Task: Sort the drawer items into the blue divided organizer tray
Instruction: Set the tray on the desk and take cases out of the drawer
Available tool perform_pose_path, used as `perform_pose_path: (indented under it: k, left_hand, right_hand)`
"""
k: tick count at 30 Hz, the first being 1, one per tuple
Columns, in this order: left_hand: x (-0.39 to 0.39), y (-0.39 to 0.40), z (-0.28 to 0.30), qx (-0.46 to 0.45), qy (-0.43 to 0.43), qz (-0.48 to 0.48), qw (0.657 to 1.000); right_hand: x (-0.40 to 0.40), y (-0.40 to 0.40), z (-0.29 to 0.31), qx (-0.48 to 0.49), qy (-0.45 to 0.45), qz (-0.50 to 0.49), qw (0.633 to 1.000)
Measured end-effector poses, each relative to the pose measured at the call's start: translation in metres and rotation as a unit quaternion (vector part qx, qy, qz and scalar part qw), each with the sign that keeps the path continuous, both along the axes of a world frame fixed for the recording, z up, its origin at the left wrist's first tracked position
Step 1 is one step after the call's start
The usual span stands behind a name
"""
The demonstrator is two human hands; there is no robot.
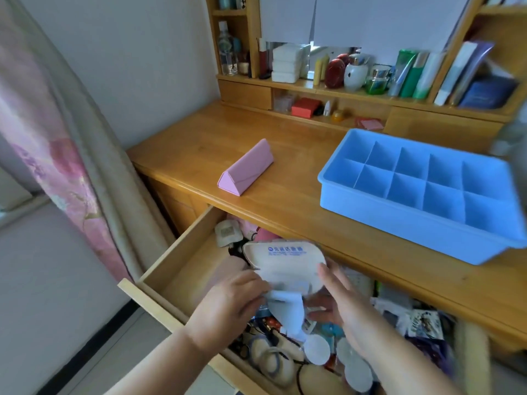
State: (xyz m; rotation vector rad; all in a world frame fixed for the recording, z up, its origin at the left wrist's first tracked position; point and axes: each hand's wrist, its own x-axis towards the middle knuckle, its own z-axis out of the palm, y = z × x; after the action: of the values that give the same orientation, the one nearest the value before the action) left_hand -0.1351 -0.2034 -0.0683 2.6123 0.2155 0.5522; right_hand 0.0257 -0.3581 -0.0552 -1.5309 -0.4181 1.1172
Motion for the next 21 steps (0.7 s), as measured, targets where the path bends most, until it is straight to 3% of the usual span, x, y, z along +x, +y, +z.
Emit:
perform_pose_path:
  k: [2,6,10,13,15,16,18,20,21]
  left_hand:
    - [0.002,-0.016,-0.003,0.039,-0.004,-0.038,0.999]
    - [0.005,-0.034,-0.009,-0.013,-0.046,-0.017,0.999]
    - [0.011,-0.037,-0.006,-0.163,-0.155,0.158,0.962]
    - [0.004,-0.028,-0.009,-0.251,-0.173,0.232,0.924]
    - [0.000,-0.020,-0.014,-0.237,-0.093,0.246,0.935]
    - [0.001,-0.020,-0.015,-0.179,0.010,0.240,0.954]
    - [0.006,-0.019,-0.016,-0.045,0.201,0.222,0.953]
    - [0.017,-0.018,-0.004,-0.114,0.173,0.208,0.956]
    - [0.023,-0.017,0.007,-0.231,0.110,0.193,0.947]
  right_hand:
    - [0.002,0.005,0.004,-0.004,0.022,-0.064,0.998]
    - [0.010,0.003,0.009,-0.032,-0.185,-0.083,0.979]
    - [0.023,-0.008,0.020,-0.050,-0.309,-0.044,0.949]
    - [0.034,-0.021,0.028,-0.038,-0.365,-0.054,0.929]
    - [0.043,-0.030,0.033,-0.023,-0.370,-0.076,0.926]
    - [0.046,-0.033,0.034,-0.013,-0.363,-0.086,0.928]
    - [0.052,-0.035,0.033,-0.004,-0.337,-0.088,0.938]
    - [0.055,-0.032,0.030,-0.007,-0.283,-0.084,0.955]
    - [0.055,-0.029,0.031,0.002,-0.233,-0.084,0.969]
